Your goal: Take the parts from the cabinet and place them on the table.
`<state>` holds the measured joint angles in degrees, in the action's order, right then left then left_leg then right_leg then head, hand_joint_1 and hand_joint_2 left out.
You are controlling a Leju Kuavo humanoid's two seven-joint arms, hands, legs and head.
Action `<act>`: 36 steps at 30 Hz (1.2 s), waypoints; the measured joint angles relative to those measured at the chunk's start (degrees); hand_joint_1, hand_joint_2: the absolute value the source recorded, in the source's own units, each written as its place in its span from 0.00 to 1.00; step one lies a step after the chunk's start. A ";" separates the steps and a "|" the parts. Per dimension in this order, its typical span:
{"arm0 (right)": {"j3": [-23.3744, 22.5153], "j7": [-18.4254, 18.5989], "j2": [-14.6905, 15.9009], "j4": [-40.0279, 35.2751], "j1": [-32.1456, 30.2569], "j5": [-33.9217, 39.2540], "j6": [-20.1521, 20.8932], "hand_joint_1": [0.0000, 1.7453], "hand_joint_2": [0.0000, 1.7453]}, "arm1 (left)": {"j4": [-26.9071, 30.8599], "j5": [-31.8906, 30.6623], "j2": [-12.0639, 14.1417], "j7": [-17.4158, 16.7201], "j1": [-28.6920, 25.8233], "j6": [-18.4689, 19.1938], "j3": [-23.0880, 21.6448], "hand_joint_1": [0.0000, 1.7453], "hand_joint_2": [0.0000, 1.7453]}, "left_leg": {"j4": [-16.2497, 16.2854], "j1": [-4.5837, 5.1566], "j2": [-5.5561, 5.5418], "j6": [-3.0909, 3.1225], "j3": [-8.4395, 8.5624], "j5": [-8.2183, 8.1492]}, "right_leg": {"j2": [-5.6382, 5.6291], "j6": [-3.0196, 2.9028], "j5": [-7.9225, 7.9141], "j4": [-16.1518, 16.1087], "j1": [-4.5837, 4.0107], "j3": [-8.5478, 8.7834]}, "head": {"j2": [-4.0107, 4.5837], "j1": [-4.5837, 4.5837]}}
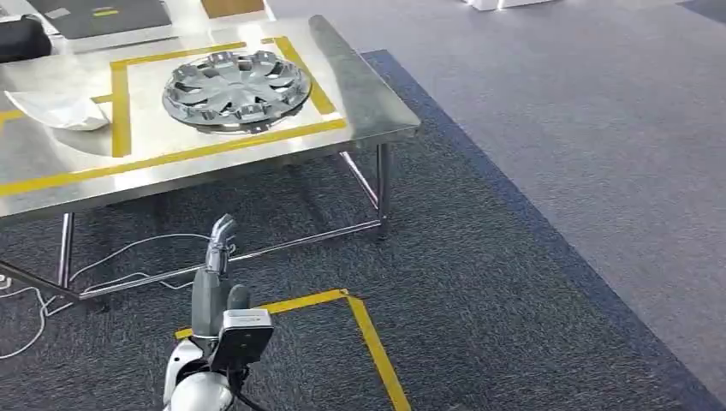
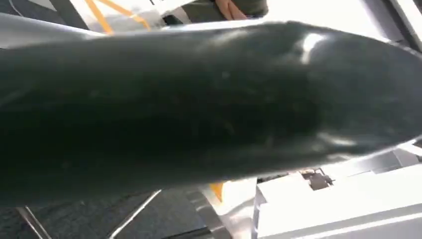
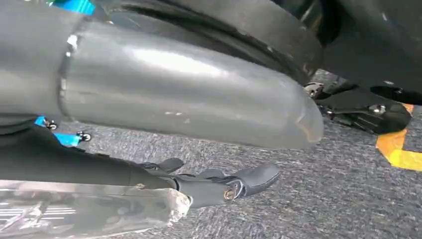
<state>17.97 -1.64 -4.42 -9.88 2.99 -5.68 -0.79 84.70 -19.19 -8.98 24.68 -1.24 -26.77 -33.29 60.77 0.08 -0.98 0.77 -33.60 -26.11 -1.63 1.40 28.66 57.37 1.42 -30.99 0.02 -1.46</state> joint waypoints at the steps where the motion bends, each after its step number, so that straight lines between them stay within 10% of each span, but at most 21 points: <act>1: 0.00 -0.02 0.00 0.02 0.14 0.02 0.00 0.00 0.00 | 0.00 0.00 0.00 0.00 -0.01 0.02 0.00 0.00 0.00 | -1.74 0.03 -1.20 0.08 1.00 -0.68 | -0.24 0.17 0.05 0.19 -0.28 -0.28 | 0.00 0.07; 6: 0.02 -0.07 0.00 0.02 -0.15 0.02 -0.04 0.00 0.00 | 0.02 0.00 -0.20 0.00 0.04 0.00 0.07 0.00 0.00 | -3.66 -0.04 0.09 1.17 1.19 -0.68 | -0.26 1.63 0.36 0.57 0.15 -1.53 | 0.00 0.13; 11: 0.04 -0.07 0.00 0.02 -0.09 0.00 -0.22 0.00 0.00 | 0.00 0.00 -0.20 0.00 -0.21 0.02 0.13 0.00 0.00 | -3.64 0.78 1.46 2.09 1.04 -0.78 | 1.13 1.83 7.92 18.16 -0.18 -9.96 | 0.00 0.68; 14: 0.07 -0.07 0.00 0.02 -0.23 0.00 -0.35 0.00 0.00 | 0.00 0.00 -0.24 0.00 -0.22 0.13 0.15 0.00 0.00 | -3.63 1.16 2.63 2.27 1.25 -0.89 | 1.93 1.09 1.74 8.26 -0.74 -4.97 | 0.00 0.72; 16: 0.07 -0.07 0.04 0.00 0.20 -0.02 -0.57 0.00 0.00 | 0.00 0.00 -0.24 0.00 -0.22 0.15 0.13 0.00 0.00 | -3.56 1.49 3.23 2.08 1.39 -1.05 | 5.50 0.29 0.29 0.47 -1.63 -0.98 | -0.02 0.68; 20: 0.07 -0.13 0.04 0.00 0.17 -0.07 -0.70 0.00 0.00 | 0.00 0.00 -0.26 0.00 -0.15 0.18 0.15 0.00 0.00 | -3.24 1.73 5.20 1.45 1.29 -1.09 | 3.65 -0.62 -0.51 -0.26 -1.69 -0.84 | 0.00 0.63; 22: 0.07 -0.13 0.07 0.02 -0.06 -0.09 -0.76 0.00 0.00 | 0.02 -0.02 -0.26 0.00 -0.11 0.18 0.17 0.00 0.00 | -1.31 1.38 2.53 0.33 0.64 -3.12 | 3.02 -1.10 -0.99 -0.60 -1.15 -0.69 | 0.00 0.48; 26: 0.07 -0.15 0.07 0.02 -0.01 -0.09 -0.70 0.00 0.00 | -0.02 0.00 0.00 0.00 -0.35 0.20 0.20 0.00 0.00 | 14.12 0.28 1.49 -0.71 -6.01 -10.40 | 1.20 -1.38 -1.21 -0.59 -1.09 -1.00 | 0.00 0.46; 28: 0.07 -0.15 0.07 0.02 -0.20 -0.07 -0.70 0.00 0.00 | -0.02 0.00 0.04 0.00 -0.42 0.20 0.28 0.00 0.00 | 11.93 -0.21 1.47 -0.93 -4.89 -7.55 | 0.14 -1.24 -1.29 -0.56 -0.95 -0.95 | 0.00 0.48; 30: 0.07 -0.15 0.07 0.02 -0.07 -0.07 -0.70 0.00 0.00 | -0.02 0.00 0.02 0.00 -0.40 0.20 0.28 0.00 0.00 | 2.38 -0.73 0.42 -1.06 -0.12 -2.20 | -1.07 -0.98 -1.37 -0.49 -0.74 -0.82 | 0.00 0.50; 32: 0.07 -0.15 0.07 0.02 0.14 -0.07 -0.70 0.00 0.00 | -0.02 0.00 0.02 0.00 -0.41 0.22 0.28 0.00 0.00 | -2.62 -1.09 -2.82 -1.04 2.06 -1.78 | -2.13 -0.15 -1.45 -0.06 -0.88 -1.50 | 0.00 0.57; 36: 0.07 -0.11 0.07 0.02 -0.26 -0.04 -0.70 0.00 0.00 | -0.02 0.00 -0.15 0.00 -0.33 0.48 0.35 0.00 0.00 | -3.38 -0.83 -1.24 0.54 1.70 -1.42 | -3.22 1.48 -1.93 -0.33 -0.20 -2.37 | 0.00 0.57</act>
<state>18.03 -1.75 -4.35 -9.86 2.73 -5.73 -1.49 84.67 -19.19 -9.14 24.68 -1.57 -26.29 -32.94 57.39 -0.75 -2.22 1.31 -31.91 -27.54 -4.85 2.87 26.73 57.04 1.22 -33.36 0.02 -0.90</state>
